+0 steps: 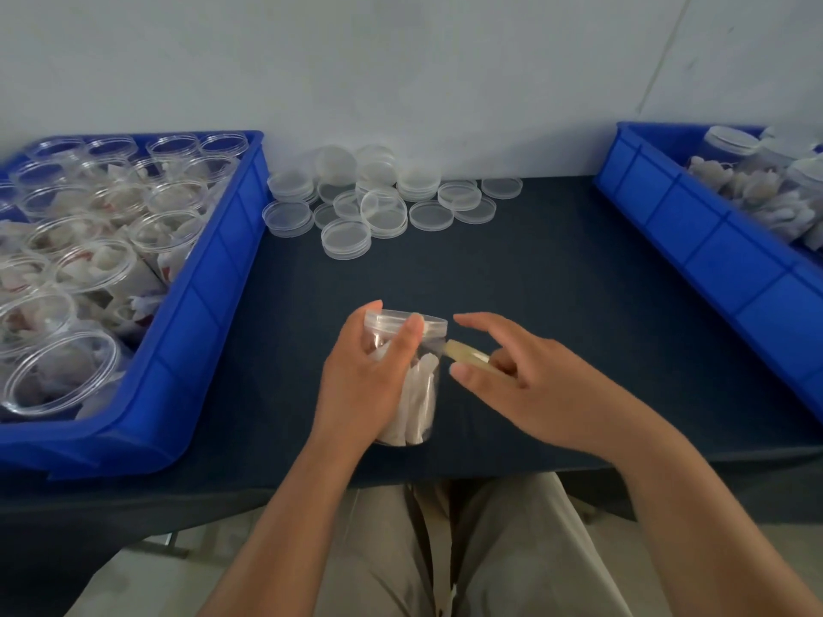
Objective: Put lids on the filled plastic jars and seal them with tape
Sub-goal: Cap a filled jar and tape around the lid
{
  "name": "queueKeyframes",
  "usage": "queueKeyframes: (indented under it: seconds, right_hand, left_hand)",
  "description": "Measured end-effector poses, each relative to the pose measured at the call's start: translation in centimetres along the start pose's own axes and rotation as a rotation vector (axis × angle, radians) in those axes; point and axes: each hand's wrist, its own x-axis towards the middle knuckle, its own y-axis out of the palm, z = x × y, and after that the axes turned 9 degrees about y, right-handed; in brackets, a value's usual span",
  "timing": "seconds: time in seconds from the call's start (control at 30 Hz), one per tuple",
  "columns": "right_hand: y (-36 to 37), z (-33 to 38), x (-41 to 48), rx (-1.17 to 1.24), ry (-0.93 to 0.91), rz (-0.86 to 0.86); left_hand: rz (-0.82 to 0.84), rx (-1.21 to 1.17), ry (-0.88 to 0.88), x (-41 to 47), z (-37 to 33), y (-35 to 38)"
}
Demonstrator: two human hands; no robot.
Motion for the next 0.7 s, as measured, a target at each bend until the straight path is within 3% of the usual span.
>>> queueKeyframes:
  seconds: [0.17,0.27,0.43,0.57,0.7]
  right_hand:
    - [-1.2,-1.3,0.4,-0.028,-0.024,-0.034]
    - [-1.4,-2.0,1.1,-0.029,0.002,-0.05]
    - [-0.1,-1.5,2.1,-0.024,-0.021,-0.025]
    - [0.9,-0.7,2.2,-0.027,-0.062,-0.012]
    - [1.4,-0.8,2.0,0.022,-0.033,-0.12]
  left_hand:
    - [0.052,-0.109,-0.023,0.9,0.9,-1.3]
    - [0.115,-0.301,-0.187,1.2,1.8,-2.3]
    - [0.32,-0.634,-0.316,0.2,2.7,-2.0]
    - [0.358,-0.577,-0.306,0.4,2.8,-2.0]
    - [0.217,-0.354,-0.128,0.6,1.8,-1.9]
